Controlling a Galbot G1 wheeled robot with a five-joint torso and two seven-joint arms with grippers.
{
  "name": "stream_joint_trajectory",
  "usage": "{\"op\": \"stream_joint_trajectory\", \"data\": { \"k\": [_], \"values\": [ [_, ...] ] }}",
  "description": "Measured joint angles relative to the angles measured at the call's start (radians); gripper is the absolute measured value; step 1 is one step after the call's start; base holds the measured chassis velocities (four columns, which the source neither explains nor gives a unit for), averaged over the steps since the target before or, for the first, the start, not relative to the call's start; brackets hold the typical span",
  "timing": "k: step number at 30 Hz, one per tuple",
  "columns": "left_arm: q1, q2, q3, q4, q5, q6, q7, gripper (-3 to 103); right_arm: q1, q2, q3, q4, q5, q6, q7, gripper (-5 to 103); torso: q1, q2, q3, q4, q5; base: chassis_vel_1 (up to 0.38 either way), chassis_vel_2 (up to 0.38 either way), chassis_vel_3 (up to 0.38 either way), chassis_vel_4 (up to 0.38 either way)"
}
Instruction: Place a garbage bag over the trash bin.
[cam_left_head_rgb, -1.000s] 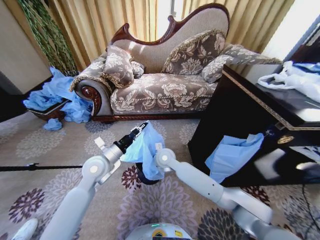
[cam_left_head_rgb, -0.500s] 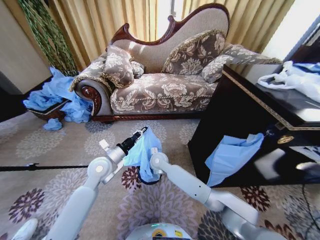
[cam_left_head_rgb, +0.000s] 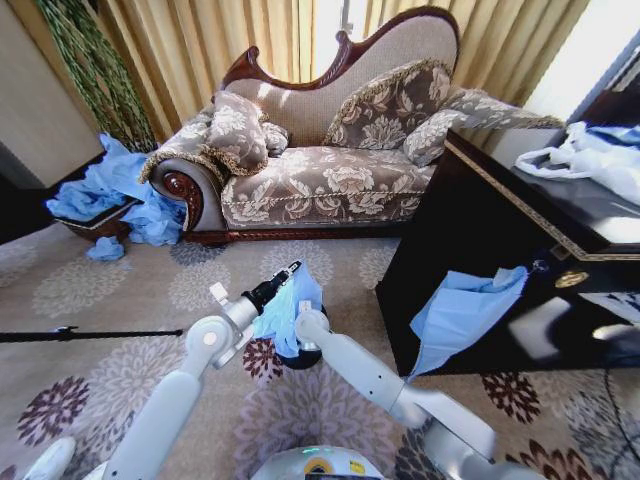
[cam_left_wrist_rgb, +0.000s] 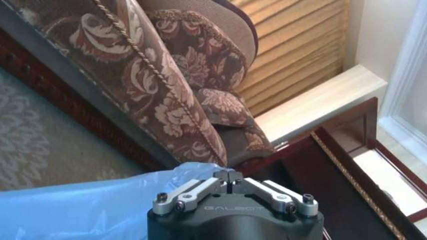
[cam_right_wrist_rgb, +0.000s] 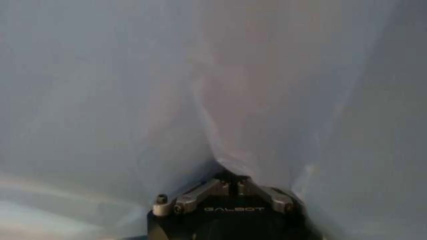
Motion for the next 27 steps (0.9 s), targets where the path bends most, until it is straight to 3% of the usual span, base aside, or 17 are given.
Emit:
{"op": "stream_joint_trajectory", "data": {
  "k": [18, 26, 27],
  "values": [
    [-0.025, -0.030, 0.046, -0.013, -0.004, -0.004, -0.026, 0, -0.016, -0.145, 0.098, 0.231, 0.060, 0.034, 0.079, 0, 0.000, 0.000, 0.000, 0.0001, 0.0002, 0.000, 0.000, 0.000, 0.000],
    [-0.001, -0.071, 0.047, -0.047, -0.005, -0.075, -0.138, 0, -0.029, -0.214, 0.121, 0.310, 0.069, 0.035, 0.092, 0, 0.000, 0.000, 0.000, 0.0000, 0.0002, 0.000, 0.000, 0.000, 0.000],
    [0.014, -0.079, 0.032, -0.043, -0.010, -0.103, -0.180, 0, -0.029, -0.218, 0.128, 0.316, 0.069, 0.035, 0.092, 0, 0.000, 0.000, 0.000, 0.0001, 0.0002, 0.000, 0.000, 0.000, 0.000]
  ]
}}
